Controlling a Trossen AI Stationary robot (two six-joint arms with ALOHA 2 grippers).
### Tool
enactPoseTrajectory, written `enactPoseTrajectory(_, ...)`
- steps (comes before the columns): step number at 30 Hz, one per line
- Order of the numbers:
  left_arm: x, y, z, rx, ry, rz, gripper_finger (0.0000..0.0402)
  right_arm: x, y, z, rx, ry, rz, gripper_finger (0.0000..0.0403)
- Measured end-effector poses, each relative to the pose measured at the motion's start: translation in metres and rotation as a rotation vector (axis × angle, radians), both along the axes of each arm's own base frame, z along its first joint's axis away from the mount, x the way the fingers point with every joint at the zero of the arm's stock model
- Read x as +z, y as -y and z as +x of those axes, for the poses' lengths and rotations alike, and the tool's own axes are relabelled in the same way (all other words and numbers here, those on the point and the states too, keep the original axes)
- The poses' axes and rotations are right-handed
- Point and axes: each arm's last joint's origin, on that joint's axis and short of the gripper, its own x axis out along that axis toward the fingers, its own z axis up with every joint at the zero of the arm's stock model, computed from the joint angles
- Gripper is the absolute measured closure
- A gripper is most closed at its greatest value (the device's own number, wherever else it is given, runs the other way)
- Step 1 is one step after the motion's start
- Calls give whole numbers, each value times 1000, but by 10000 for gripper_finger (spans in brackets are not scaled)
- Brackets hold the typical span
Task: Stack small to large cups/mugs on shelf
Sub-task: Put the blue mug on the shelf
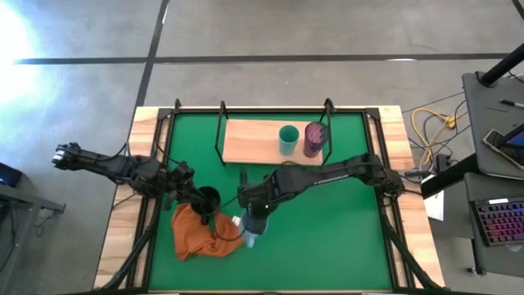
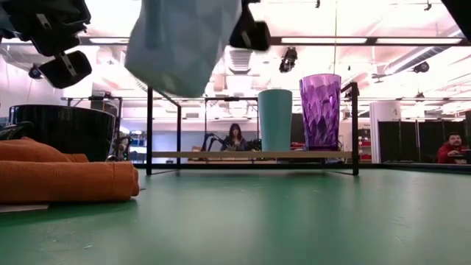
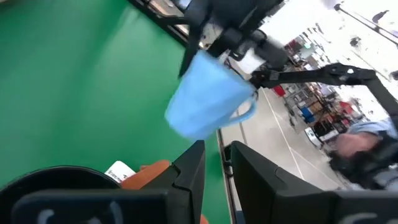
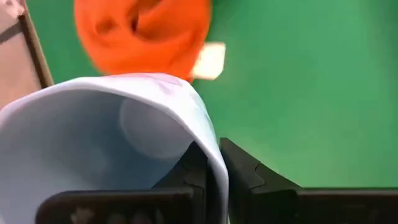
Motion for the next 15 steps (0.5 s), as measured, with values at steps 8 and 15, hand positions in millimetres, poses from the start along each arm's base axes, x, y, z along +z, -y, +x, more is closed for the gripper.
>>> enactPoseTrajectory(8,1,-2,5,87,24,18,337,56,44,-13,10,48,-311,387)
enactPoseTrajectory(15,9,0,15,104,105,-3,337,60,99,-10,-36,50,-372,387)
